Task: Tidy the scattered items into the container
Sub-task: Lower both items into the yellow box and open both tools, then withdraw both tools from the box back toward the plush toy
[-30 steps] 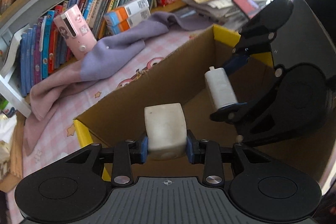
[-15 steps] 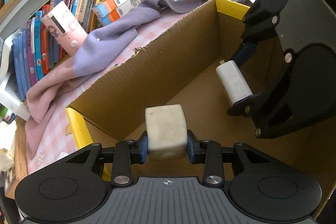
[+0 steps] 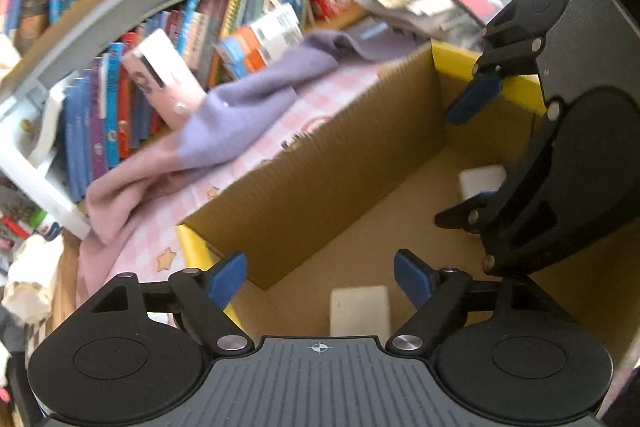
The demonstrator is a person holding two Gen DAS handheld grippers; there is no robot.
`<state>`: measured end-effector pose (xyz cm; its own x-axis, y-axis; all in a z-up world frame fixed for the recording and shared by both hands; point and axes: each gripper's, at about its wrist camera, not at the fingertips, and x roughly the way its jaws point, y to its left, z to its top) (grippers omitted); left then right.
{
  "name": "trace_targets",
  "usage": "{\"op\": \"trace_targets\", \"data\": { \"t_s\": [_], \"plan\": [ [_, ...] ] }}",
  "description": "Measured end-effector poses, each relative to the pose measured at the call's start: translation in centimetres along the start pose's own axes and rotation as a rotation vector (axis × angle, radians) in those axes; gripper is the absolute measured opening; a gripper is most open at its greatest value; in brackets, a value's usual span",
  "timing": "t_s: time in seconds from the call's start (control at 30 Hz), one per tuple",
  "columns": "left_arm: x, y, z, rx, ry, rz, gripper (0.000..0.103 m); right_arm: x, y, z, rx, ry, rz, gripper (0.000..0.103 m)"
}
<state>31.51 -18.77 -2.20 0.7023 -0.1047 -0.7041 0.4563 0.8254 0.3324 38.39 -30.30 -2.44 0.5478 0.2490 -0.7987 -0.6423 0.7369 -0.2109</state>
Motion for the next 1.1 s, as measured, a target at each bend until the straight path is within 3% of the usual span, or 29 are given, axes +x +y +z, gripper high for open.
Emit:
{"op": "trace_targets", "data": {
  "t_s": [0.23,0.57,0.87,1.1],
  "plan": [
    [-5.8,2.0,-1.4,-0.151,-0.101,0.030,0.084,-5.9,0.1,0.1,0.095,-0.138,-0.036,0.072],
    [-13.2,3.6,-5.5,-0.282,-0.203,0.027,0.086,-13.6,3.6,-1.4,0.284,-0.319,-0.122,0.072],
    [-17.3,4.2,-10.6,-0.330,-0.230,0.023,0.088,-17.6,8.9,-4.7,0.420,-0.377,-0.230,0.072],
    [-20.5,4.6,-15.8,-0.351,-0.202,0.023,0.088,-18.9,14.5,-8.0,0.521,-0.343,-0.284,0.072]
  ]
}}
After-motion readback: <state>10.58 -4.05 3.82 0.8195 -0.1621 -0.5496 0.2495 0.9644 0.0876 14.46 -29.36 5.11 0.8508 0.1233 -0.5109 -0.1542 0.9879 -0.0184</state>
